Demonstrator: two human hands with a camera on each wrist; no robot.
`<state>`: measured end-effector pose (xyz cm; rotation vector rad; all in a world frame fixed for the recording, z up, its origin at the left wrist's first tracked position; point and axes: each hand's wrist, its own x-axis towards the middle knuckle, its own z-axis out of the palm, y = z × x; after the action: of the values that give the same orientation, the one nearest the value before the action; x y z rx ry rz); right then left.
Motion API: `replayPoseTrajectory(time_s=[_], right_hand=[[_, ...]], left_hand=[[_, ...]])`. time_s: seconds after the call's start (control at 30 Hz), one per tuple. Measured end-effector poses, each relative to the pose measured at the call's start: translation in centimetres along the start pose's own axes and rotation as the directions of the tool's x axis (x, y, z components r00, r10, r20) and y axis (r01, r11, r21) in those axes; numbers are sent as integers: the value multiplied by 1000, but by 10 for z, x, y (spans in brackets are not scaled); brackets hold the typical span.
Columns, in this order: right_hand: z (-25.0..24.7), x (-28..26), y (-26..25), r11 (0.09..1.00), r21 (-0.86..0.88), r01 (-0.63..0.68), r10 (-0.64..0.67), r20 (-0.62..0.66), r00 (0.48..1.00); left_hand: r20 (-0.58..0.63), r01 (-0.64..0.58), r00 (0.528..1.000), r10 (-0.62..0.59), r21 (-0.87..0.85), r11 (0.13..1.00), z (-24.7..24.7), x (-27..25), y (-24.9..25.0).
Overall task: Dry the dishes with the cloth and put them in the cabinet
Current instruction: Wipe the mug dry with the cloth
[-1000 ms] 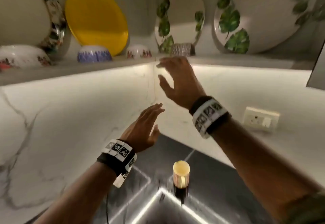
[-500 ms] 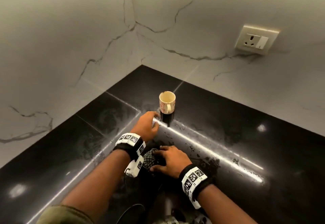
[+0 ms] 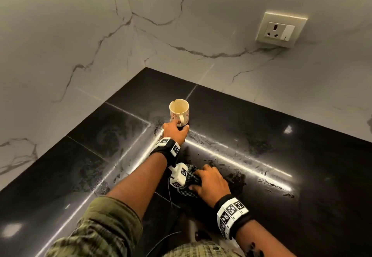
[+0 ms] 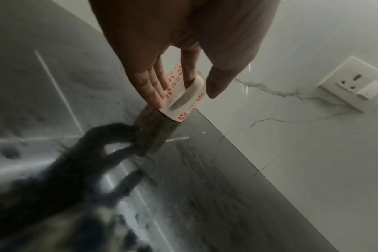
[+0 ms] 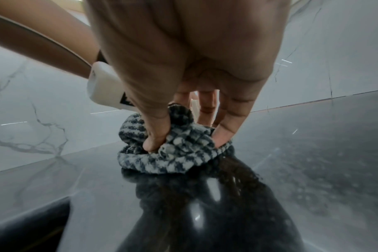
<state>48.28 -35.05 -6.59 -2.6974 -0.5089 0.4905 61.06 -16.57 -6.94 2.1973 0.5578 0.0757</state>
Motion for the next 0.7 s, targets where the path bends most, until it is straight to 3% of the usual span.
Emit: replayPoseTrajectory(time_s=[0.13,0.27,0.37,0.43,0.5,0.6,0.7], right_hand=[[2,0,1,1000,23,13,-13,-15,1000],[3,-1,7,997,71,22,-18,-49,999],[-5,-2,17,962,272,-37,82,-158,984],[-20,-7,21,870,492,-15,177,-284,942],[-46,-13,14,777,613,141,174,-425,889],[-83,-20,-12,750,497,436,-53,-612,789],[-91,-22,-48,692,419,587,-252,-622,741]], left_hand=[[-21,40,999,-41,-56,998,7,11,-3],[-89,-7,996,-8,-176,984,-9,-2,2],[-112,-54,993,22,-293,954,-30,-28,-9],[-98,-56,995,19,-397,916,-45,-52,-23],[-93,-79,995,35,-532,843,-58,-84,-28],[-86,-108,994,68,-661,742,-76,-125,-21],[-53,-108,993,105,-761,640,-83,-154,-5]])
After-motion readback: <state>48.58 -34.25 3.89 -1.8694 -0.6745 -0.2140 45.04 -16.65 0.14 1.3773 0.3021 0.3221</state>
